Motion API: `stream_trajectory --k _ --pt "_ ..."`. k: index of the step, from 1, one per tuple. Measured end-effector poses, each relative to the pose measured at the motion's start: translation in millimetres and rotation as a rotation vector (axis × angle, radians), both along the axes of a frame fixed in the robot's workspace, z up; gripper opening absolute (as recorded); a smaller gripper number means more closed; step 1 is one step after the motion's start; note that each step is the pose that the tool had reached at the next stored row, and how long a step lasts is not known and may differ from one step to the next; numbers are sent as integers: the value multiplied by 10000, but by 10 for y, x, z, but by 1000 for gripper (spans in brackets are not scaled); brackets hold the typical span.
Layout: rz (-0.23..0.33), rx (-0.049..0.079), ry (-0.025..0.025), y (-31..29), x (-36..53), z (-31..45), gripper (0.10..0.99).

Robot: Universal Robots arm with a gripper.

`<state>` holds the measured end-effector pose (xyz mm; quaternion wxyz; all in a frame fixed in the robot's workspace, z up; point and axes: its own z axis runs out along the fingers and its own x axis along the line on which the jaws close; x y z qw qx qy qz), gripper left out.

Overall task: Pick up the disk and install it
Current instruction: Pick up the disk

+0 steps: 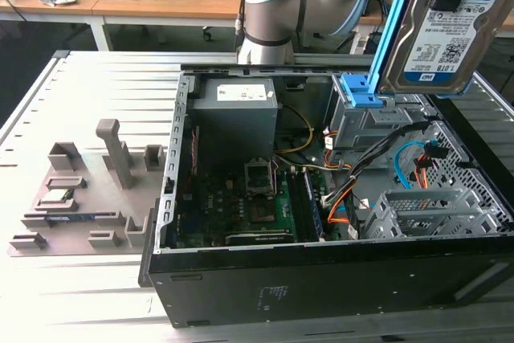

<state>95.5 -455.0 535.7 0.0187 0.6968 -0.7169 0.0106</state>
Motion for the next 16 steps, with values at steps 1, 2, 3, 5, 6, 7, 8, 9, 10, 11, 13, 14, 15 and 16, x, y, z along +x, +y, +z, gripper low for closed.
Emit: stream_trajectory --k 1,2,3,5,6,7,8,9,10,11,13,14,15,16 --pt "0 -11 0 -13 0 -1 365" --pt "0 -19 0 -26 0 -1 365" --pt "0 -26 0 -39 0 -1 365" --pt "0 -36 0 -63 0 -1 365" --pt "0 -40 0 -73 0 -1 365" --pt "0 -47 0 -93 0 -2 365" --pt "0 -53 0 -109 0 -2 365" --pt "0 -59 0 -127 0 -3 365" --pt "0 -65 -1 -144 0 -3 365" --pt "0 -68 0 -158 0 -4 365" --pt "0 -73 0 -197 0 -5 365" --pt "0 -77 0 -233 0 -5 365" --pt "0 -82 0 -260 0 -6 365" --pt "0 -88 0 -297 0 -7 365"
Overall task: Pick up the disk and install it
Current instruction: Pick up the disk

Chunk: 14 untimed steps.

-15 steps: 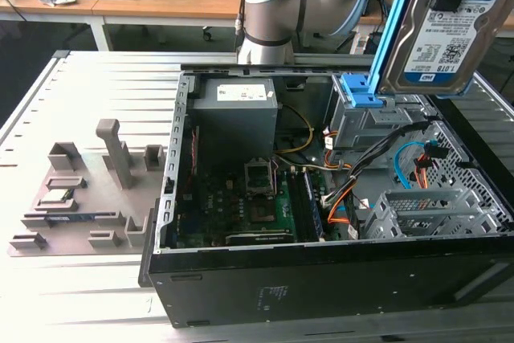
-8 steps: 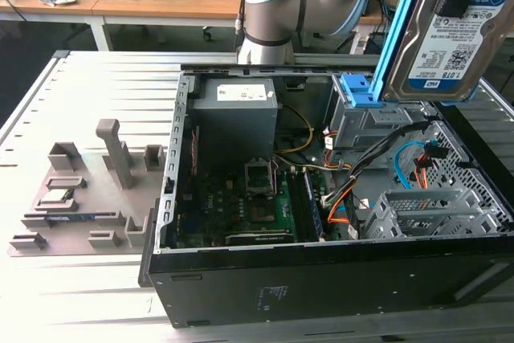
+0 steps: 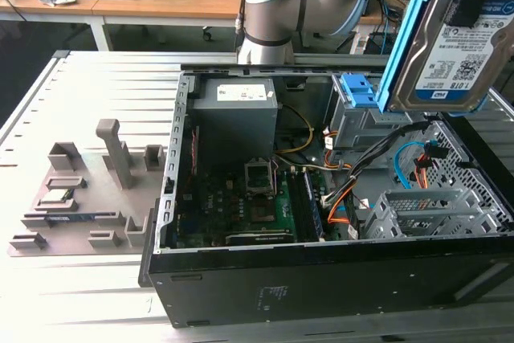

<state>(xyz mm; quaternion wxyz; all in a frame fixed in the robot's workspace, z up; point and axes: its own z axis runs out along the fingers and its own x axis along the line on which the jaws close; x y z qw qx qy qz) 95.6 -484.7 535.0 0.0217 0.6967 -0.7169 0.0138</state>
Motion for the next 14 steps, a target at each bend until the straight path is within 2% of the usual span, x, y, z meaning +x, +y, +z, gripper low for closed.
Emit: stream_trajectory --k 3,10,14 --pt "0 -11 0 -57 0 -2 365" --pt "-1 -45 0 -278 0 -10 365" --pt "0 -66 0 -352 0 -14 365"
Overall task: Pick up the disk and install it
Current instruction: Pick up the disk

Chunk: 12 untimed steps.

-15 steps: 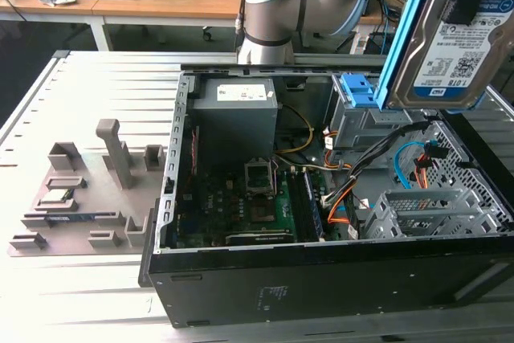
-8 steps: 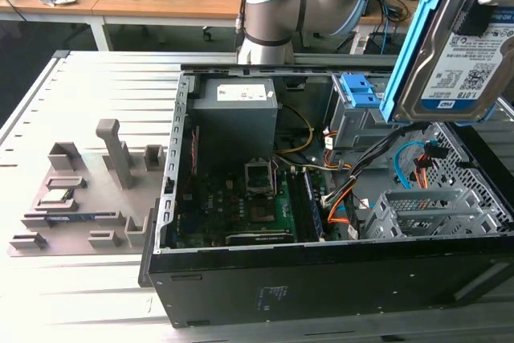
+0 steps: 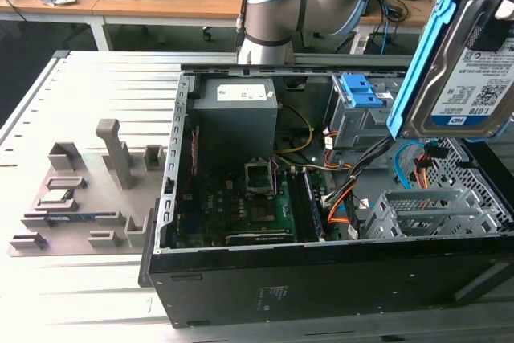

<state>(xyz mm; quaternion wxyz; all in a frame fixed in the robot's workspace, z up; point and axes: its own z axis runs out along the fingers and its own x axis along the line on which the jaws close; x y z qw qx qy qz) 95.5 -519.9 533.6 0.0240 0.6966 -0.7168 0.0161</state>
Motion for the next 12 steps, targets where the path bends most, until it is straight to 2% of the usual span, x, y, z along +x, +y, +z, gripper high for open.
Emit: stream_trajectory --k 5,12 --pt "0 -28 0 -128 0 -4 365" --pt "0 -64 0 -227 0 -8 365"
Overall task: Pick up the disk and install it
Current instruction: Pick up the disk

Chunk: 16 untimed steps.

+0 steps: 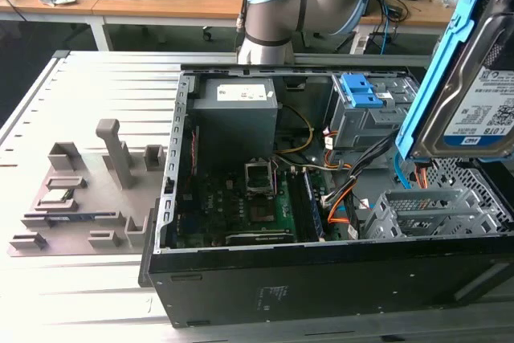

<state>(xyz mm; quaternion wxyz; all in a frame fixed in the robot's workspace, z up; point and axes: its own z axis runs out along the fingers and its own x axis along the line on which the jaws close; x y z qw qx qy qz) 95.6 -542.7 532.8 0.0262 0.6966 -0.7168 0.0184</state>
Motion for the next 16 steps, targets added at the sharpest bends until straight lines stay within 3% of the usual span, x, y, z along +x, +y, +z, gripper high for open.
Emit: stream_trajectory --k 7,16 --pt "0 -50 0 -79 0 -19 365" --pt "2 -51 23 -83 15 -204 365"
